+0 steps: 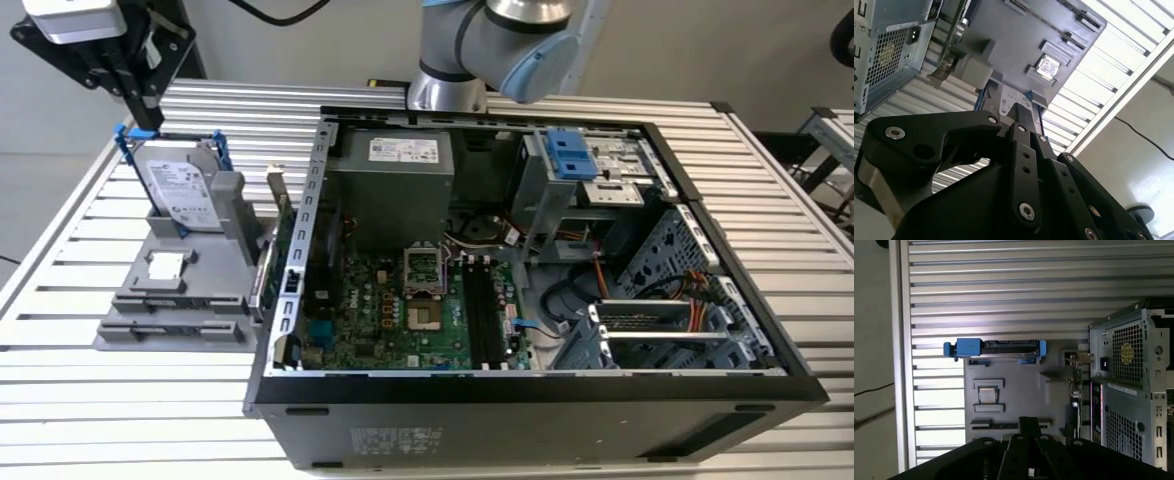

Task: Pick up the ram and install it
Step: 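Reach for the ram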

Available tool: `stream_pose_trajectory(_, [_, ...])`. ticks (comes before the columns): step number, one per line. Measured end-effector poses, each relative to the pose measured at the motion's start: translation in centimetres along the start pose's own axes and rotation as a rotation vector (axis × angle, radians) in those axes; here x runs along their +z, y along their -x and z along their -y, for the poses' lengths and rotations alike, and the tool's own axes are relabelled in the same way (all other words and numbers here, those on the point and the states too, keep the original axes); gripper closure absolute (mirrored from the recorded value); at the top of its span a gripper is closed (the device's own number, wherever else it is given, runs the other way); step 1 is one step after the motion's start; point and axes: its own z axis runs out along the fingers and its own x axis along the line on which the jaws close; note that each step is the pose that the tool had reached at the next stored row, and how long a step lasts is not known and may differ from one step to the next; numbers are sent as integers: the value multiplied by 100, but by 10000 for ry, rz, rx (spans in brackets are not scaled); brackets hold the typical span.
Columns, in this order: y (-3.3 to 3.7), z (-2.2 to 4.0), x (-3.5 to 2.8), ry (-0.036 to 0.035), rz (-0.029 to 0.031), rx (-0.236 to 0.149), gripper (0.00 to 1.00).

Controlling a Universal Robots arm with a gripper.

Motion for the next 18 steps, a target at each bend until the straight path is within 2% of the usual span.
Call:
stream_pose_trajectory(9, [-91, -16, 0, 2, -13, -274, 100])
stream_pose_trajectory(13, [-93, -16, 1, 1, -13, -276, 100])
stream_pose_trajectory(18, [-143, 13, -1, 1, -13, -274, 100])
